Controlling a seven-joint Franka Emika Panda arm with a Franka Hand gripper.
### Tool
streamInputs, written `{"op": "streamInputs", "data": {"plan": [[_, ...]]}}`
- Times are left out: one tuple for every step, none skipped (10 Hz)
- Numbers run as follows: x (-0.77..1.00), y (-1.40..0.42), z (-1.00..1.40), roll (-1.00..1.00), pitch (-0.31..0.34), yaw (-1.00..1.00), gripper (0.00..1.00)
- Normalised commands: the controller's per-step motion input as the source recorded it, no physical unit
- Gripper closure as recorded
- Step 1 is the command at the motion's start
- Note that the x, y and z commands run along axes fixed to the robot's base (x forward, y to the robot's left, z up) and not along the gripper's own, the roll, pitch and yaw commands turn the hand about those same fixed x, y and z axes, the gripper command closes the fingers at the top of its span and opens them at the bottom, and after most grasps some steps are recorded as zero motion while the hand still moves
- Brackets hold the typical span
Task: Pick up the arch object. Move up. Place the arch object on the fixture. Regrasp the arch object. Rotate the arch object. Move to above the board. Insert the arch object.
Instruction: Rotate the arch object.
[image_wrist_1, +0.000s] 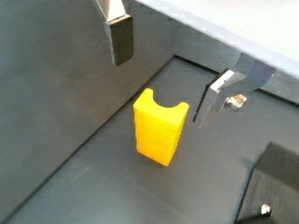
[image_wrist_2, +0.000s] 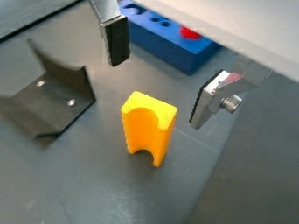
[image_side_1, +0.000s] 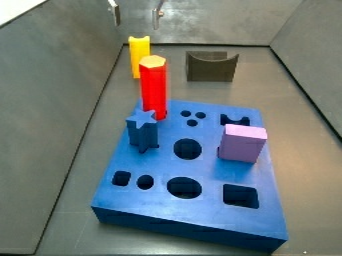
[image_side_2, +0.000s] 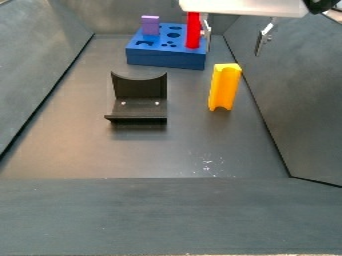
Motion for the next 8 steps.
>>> {"op": "streamInputs", "data": {"plan": [[0.04, 0.0, -0.03, -0.06, 0.014, 0.57, 0.0], [0.04, 0.0, -0.03, -0.06, 0.014, 0.43, 0.0], [0.04, 0.0, -0.03, -0.06, 0.014, 0.25, 0.0], [0.0, 0.0, -1.0, -0.06, 0.014, 0.19, 0.0], [0.01, 0.0, -1.0, -0.05, 0.007, 0.11, 0.0], [0.02, 0.01, -1.0, -0.04, -0.017, 0.07, 0.0], [0.03, 0.01, -1.0, -0.02, -0.032, 0.04, 0.0], [0.03, 0.01, -0.84, 0.0, -0.04, 0.03, 0.0]]}}
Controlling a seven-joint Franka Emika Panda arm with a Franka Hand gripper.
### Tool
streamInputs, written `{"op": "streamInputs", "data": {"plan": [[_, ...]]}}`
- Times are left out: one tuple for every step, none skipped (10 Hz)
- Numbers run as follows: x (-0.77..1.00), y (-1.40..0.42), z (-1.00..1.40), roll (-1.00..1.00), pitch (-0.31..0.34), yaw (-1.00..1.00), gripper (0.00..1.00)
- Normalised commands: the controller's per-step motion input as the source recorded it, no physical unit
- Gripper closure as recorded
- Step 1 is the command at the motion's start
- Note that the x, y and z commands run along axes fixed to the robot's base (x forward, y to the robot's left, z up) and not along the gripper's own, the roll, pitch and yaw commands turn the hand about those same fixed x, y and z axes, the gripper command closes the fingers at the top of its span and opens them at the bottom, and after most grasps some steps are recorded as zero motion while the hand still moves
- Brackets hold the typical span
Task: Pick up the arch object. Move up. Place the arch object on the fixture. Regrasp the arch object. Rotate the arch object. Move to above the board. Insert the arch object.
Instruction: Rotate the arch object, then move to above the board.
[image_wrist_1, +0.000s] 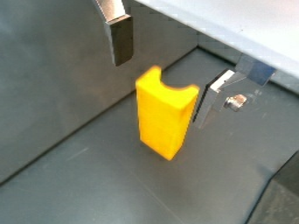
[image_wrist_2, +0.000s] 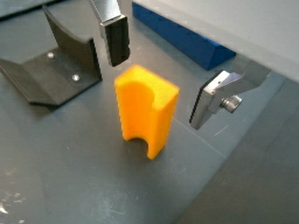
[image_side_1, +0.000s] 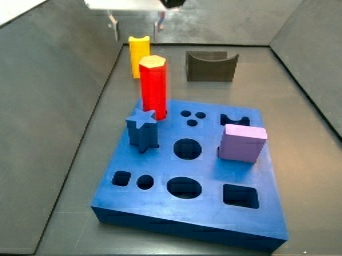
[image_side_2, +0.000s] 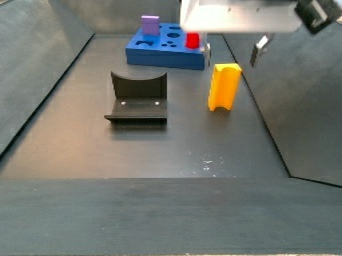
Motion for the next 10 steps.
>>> {"op": "streamInputs", "data": {"plan": [[0.03, 0.01, -0.71, 0.02, -0.038, 0.03, 0.0], [0.03, 0.01, -0.57, 0.04, -0.036, 0.02, 0.0], [0.03, 0.01, -0.44, 0.05, -0.033, 0.01, 0.0], [0.03, 0.02, -0.32, 0.07, -0.03, 0.01, 0.0], [0.04, 0.02, -0.21, 0.08, -0.027, 0.0, 0.0], [0.0, 0.0, 0.0, 0.09, -0.025, 0.0, 1.0], [0.09, -0.08, 1.0, -0.19, -0.078, -0.29, 1.0], [0.09, -0.08, 1.0, -0.19, -0.075, -0.29, 1.0], [0.07, -0.07, 1.0, -0.2, -0.029, -0.2, 1.0], [0.07, -0.06, 1.0, -0.21, -0.012, -0.14, 1.0]]}}
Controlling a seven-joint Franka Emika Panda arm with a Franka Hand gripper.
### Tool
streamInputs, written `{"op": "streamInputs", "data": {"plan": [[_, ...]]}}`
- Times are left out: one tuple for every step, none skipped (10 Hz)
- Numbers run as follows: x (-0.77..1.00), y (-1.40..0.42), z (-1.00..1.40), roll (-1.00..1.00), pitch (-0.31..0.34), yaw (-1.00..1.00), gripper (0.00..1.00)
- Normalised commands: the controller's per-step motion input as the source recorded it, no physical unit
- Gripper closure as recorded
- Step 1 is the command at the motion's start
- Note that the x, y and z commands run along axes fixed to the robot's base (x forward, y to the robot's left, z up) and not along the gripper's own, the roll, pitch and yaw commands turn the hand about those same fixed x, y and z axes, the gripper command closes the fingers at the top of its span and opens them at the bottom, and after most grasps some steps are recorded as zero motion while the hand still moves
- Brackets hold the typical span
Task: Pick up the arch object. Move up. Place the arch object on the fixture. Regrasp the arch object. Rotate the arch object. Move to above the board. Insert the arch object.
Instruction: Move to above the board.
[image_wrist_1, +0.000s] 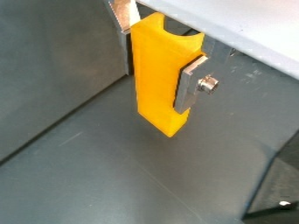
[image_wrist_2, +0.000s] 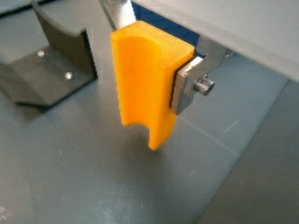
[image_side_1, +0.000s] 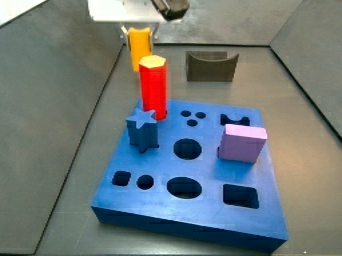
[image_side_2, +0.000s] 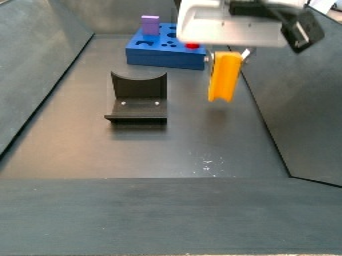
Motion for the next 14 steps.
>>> {"op": "streamInputs", "data": {"plan": [[0.06, -0.06, 1.0, -0.23, 0.004, -0.09, 1.0], [0.06, -0.05, 1.0, -0.23, 0.012, -0.07, 1.0], [0.05, -0.04, 1.0, -0.24, 0.03, -0.04, 1.0], [0.05, -0.04, 1.0, -0.23, 0.039, -0.04, 1.0], [0.05, -0.04, 1.0, -0.21, 0.049, -0.03, 1.0], [0.04, -0.03, 1.0, -0.19, 0.052, -0.03, 1.0], [0.04, -0.03, 1.0, -0.18, 0.052, -0.03, 1.0], [0.03, -0.03, 1.0, -0.17, 0.049, -0.03, 1.0], [0.03, -0.03, 1.0, -0.17, 0.043, -0.02, 1.0], [0.02, -0.02, 1.0, -0.17, 0.043, -0.02, 1.0], [0.02, -0.02, 1.0, -0.17, 0.041, -0.03, 1.0], [0.01, -0.01, 1.0, -0.17, 0.042, -0.03, 1.0], [0.01, 0.0, 0.87, -0.16, 0.044, -0.03, 1.0], [0.01, 0.0, 0.77, -0.16, 0.045, -0.03, 1.0]]}}
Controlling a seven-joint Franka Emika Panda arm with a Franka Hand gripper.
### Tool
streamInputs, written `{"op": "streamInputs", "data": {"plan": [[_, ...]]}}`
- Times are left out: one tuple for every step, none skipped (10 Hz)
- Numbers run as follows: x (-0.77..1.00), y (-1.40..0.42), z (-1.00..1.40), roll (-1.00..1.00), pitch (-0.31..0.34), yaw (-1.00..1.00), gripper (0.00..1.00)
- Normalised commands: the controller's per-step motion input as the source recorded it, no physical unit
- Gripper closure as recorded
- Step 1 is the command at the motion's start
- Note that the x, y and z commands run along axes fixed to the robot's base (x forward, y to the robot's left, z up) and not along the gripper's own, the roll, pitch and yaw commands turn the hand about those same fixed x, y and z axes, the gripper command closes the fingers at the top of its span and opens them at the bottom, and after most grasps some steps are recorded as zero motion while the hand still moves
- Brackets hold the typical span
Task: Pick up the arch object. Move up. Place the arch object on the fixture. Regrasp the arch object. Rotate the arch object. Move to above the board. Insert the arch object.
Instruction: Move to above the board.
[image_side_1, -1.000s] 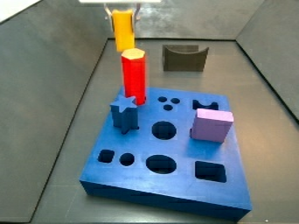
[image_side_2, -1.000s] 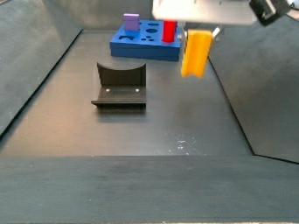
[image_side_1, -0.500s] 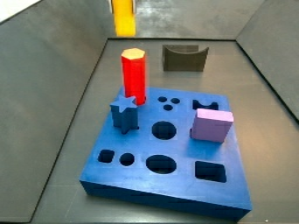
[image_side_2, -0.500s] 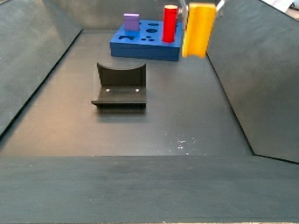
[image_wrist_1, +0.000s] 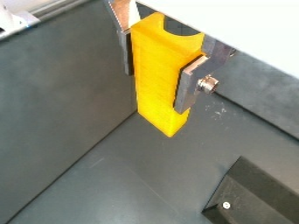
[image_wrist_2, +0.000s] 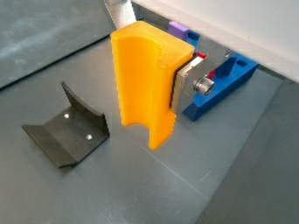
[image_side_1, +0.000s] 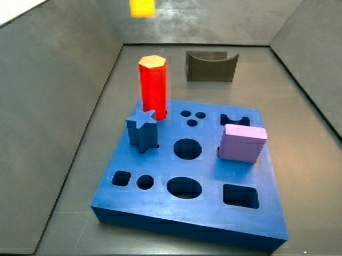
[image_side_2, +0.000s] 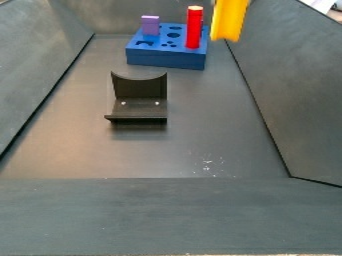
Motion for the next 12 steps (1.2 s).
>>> {"op": "streamInputs", "data": {"plan": [[0.0, 0.01, 0.52, -0.15, 0.05, -0.03, 1.0], [0.0, 0.01, 0.41, -0.15, 0.051, -0.03, 1.0], [0.0, 0.02, 0.21, -0.15, 0.049, -0.04, 1.0], [0.3, -1.0, 0.31, 0.22, 0.347, 0.07, 1.0], [0.31, -1.0, 0.3, 0.27, 0.344, 0.09, 1.0], [0.32, -1.0, 0.31, 0.27, 0.331, 0.09, 1.0], [0.34, -1.0, 0.3, 0.17, 0.26, 0.04, 1.0], [0.35, -1.0, 0.3, 0.12, 0.22, 0.03, 1.0], [0.37, -1.0, 0.3, 0.1, 0.174, 0.01, 1.0], [0.39, -1.0, 0.3, 0.08, 0.149, 0.02, 1.0], [0.41, -1.0, 0.3, 0.09, 0.141, 0.01, 1.0], [0.43, -1.0, 0.3, 0.08, 0.137, 0.01, 1.0]]}}
